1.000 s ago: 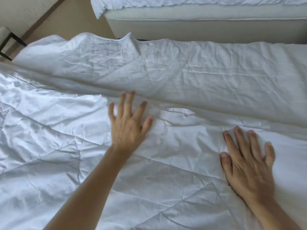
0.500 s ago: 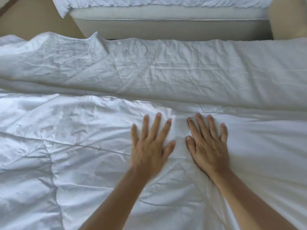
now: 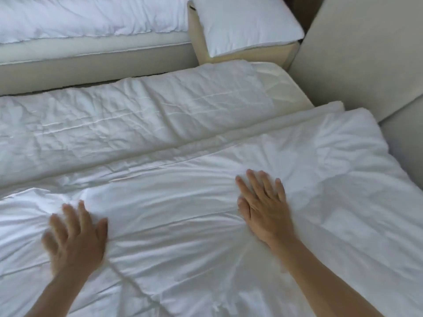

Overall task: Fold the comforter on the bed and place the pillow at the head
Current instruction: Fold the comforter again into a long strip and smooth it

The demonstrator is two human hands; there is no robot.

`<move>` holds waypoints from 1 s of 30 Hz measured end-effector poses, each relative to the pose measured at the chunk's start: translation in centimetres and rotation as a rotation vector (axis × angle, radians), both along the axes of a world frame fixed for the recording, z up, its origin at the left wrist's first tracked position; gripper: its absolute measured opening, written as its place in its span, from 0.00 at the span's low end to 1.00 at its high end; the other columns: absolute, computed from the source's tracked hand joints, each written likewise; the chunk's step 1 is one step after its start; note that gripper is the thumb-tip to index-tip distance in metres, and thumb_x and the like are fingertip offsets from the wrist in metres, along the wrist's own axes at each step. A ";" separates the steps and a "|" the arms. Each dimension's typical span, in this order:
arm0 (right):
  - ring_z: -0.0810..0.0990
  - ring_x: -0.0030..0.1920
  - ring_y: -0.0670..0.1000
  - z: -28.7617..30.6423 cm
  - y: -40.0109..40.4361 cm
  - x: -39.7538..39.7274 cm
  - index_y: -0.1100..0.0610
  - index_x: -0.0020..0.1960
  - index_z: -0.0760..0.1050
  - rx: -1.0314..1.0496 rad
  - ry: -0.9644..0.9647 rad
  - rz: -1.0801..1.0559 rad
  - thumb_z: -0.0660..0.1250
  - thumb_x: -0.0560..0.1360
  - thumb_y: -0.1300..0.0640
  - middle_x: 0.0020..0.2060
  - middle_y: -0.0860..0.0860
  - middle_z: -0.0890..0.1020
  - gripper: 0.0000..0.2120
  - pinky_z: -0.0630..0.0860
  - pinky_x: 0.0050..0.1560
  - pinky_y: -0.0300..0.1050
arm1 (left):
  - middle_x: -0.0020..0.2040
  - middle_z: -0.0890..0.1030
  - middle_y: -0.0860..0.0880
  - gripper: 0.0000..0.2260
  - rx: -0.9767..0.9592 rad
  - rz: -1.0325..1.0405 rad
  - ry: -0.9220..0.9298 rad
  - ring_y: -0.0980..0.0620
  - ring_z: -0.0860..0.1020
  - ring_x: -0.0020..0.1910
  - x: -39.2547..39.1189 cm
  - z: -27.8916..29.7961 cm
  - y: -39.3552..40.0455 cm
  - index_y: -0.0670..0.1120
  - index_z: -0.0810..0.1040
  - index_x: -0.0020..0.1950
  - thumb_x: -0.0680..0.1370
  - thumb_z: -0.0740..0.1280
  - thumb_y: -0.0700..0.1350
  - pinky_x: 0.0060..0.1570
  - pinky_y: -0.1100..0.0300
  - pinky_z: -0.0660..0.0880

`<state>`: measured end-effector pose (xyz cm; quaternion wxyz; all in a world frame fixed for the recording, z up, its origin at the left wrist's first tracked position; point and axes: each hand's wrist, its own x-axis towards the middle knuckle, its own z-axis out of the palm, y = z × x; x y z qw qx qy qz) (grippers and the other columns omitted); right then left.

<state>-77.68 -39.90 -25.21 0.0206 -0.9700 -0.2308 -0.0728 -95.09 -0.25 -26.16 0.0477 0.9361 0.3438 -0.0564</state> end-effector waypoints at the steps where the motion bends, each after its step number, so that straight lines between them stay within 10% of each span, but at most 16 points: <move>1: 0.63 0.79 0.55 0.3 -3.0 -0.3 0.44 0.79 0.63 -0.014 -0.001 -0.054 0.58 0.83 0.44 0.79 0.48 0.64 0.25 0.60 0.75 0.65 | 0.80 0.58 0.36 0.37 -0.021 -0.032 -0.052 0.25 0.58 0.75 0.9 0.3 -3.1 0.41 0.57 0.81 0.78 0.49 0.64 0.65 0.23 0.59; 9: 0.57 0.81 0.57 2.8 -18.8 -4.9 0.46 0.82 0.55 -0.154 0.154 -0.358 0.48 0.84 0.41 0.82 0.51 0.58 0.28 0.51 0.78 0.64 | 0.82 0.57 0.46 0.29 -0.185 -0.810 -0.155 0.35 0.53 0.80 7.7 2.5 -36.3 0.59 0.60 0.80 0.80 0.56 0.64 0.71 0.27 0.52; 15: 0.51 0.82 0.57 3.1 -27.6 -10.9 0.44 0.83 0.47 -0.077 0.245 -0.696 0.44 0.84 0.39 0.83 0.51 0.51 0.29 0.49 0.79 0.63 | 0.83 0.54 0.47 0.29 -0.215 -1.026 -0.085 0.36 0.51 0.81 6.6 3.2 -46.5 0.60 0.60 0.80 0.80 0.58 0.65 0.70 0.25 0.52; 20: 0.49 0.81 0.57 3.0 -30.7 -14.4 0.45 0.83 0.47 0.621 0.220 -1.250 0.54 0.82 0.37 0.83 0.53 0.49 0.33 0.54 0.76 0.65 | 0.83 0.53 0.47 0.30 -0.180 -1.027 -0.067 0.36 0.50 0.81 6.2 2.4 -46.7 0.60 0.57 0.81 0.80 0.55 0.67 0.71 0.26 0.49; 30: 0.81 0.55 0.56 6.3 -31.0 -13.3 0.56 0.65 0.75 1.692 0.279 -1.770 0.77 0.64 0.32 0.56 0.52 0.82 0.39 0.78 0.57 0.53 | 0.83 0.51 0.48 0.30 -0.196 -1.026 -0.020 0.37 0.49 0.81 6.6 2.5 -46.7 0.61 0.50 0.82 0.80 0.49 0.68 0.70 0.26 0.50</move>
